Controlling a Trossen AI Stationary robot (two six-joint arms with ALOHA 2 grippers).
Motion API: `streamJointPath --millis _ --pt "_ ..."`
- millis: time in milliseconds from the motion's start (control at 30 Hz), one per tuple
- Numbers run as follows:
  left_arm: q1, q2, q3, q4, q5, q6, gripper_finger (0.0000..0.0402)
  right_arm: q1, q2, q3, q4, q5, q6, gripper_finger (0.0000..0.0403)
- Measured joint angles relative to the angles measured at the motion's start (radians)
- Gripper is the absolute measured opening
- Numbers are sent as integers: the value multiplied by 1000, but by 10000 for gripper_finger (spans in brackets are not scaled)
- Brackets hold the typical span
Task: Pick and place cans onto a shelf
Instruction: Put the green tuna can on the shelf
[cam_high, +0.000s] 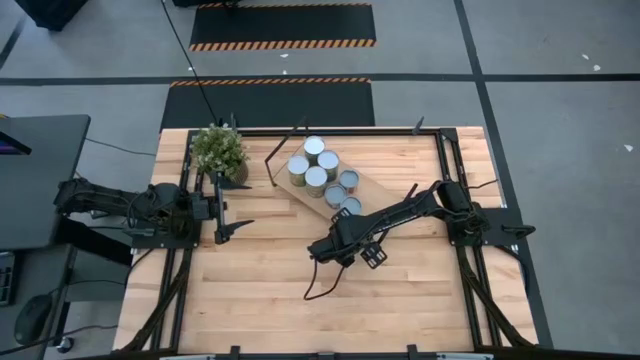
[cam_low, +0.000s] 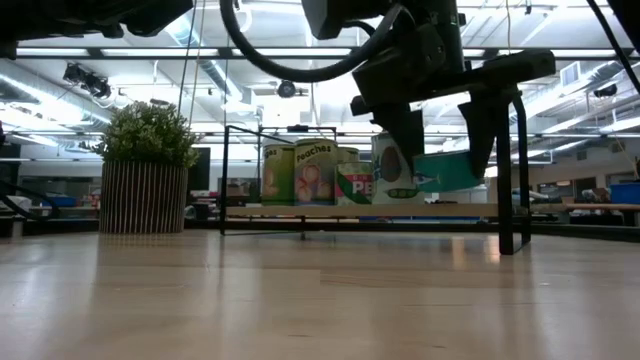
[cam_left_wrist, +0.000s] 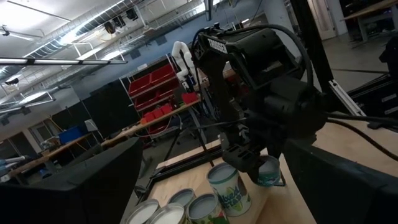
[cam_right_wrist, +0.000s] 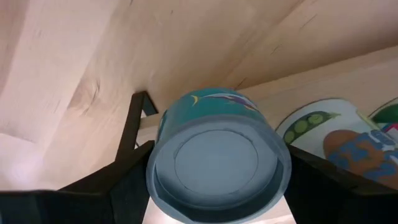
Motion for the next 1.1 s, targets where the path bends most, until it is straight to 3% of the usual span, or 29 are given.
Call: streamJointPath --millis 433,833,1100 --pt "0 0 0 0 0 0 398 -6 0 0 20 -63 100 310" --pt "0 0 0 0 0 0 398 -33 -1 14 28 -205 668 310" --pt "0 0 0 -1 0 -1 398 -47 -9 31 28 -171 892 310"
